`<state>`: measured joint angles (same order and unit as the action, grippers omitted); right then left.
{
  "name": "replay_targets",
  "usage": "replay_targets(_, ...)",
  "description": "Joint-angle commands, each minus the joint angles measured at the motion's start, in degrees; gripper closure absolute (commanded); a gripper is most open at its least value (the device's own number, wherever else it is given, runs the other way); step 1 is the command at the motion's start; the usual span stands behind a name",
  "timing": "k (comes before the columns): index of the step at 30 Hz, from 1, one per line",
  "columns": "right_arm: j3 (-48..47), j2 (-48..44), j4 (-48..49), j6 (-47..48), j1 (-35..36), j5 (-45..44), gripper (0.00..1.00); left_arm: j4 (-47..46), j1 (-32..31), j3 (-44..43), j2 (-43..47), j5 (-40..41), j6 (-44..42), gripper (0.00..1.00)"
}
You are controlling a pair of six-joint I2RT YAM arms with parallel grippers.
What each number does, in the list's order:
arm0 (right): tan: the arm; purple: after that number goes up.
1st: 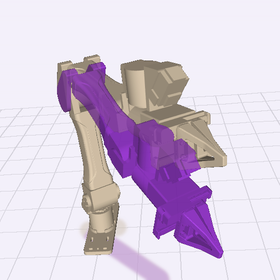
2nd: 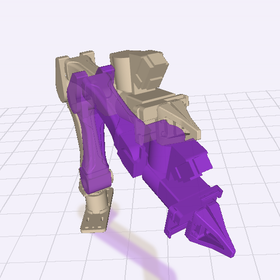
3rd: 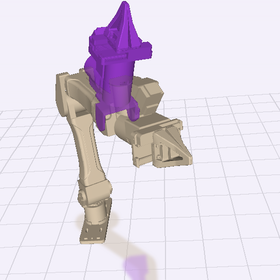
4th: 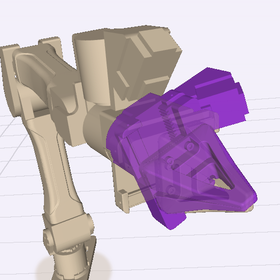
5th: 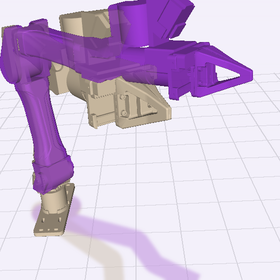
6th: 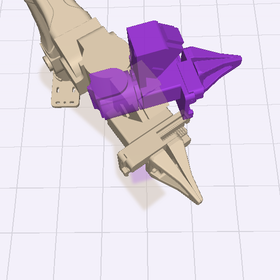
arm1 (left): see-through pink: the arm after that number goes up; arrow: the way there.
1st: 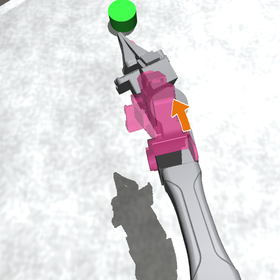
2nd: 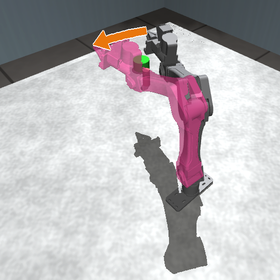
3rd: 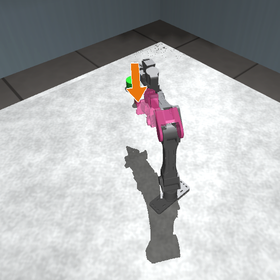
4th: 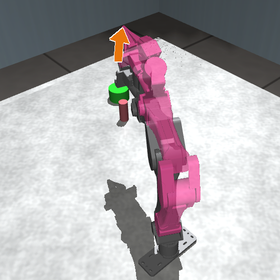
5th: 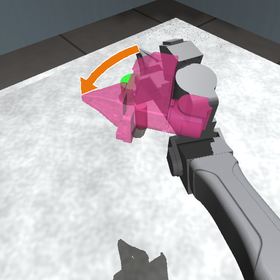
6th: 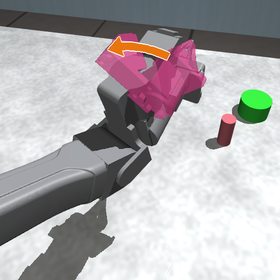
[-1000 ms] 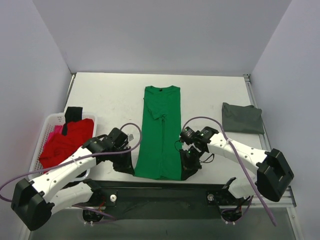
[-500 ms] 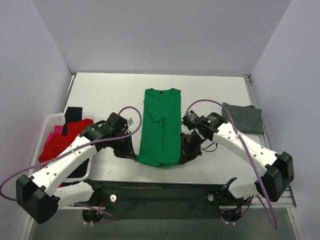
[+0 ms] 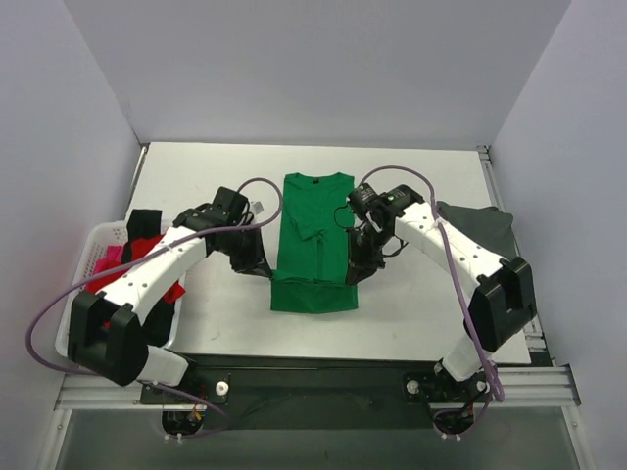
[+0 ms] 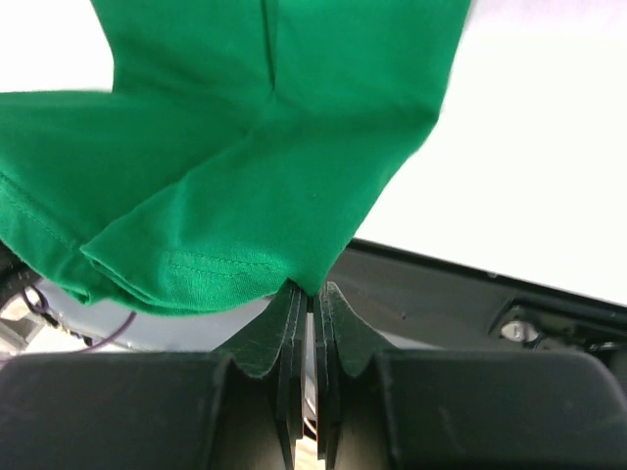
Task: Fold and stack the t-shirts
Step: Fold the folded rectangular tshirt in 1/3 of the way
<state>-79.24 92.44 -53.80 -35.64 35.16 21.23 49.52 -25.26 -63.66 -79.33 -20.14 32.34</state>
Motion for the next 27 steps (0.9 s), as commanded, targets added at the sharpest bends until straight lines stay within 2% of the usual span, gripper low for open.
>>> replay_targets(1, -3.98, 3.25, -2.8, 3.03, -2.11, -1.64, 1.0, -5.57, 1.17, -5.67, -5.54, -2.88, -3.15, 1.0)
replay_targets(11, -13.21, 13.45, -2.71, 7.68, -8.08, -3.22, 1.0, -5.92, 3.1, -17.54, -19.71, -2.18, -4.92, 1.0)
replay_targets(18, -22.26, 22.68, -2.8, 10.41, -11.69, -3.31, 1.0, -9.25, 5.21, -22.12, -27.45, -3.94, -2.9, 1.0)
replay_targets(21, -25.34, 27.51, -2.8, 11.12, -13.18, -3.3, 1.0, -11.8, 6.36, -23.52, -31.66, -7.27, -1.75, 1.0)
replay_targets(27, -29.56, 33.58, -2.89, 12.87, -15.46, -2.16, 1.0, -11.02, 8.03, -27.92, -36.85, -6.58, -2.37, 1.0)
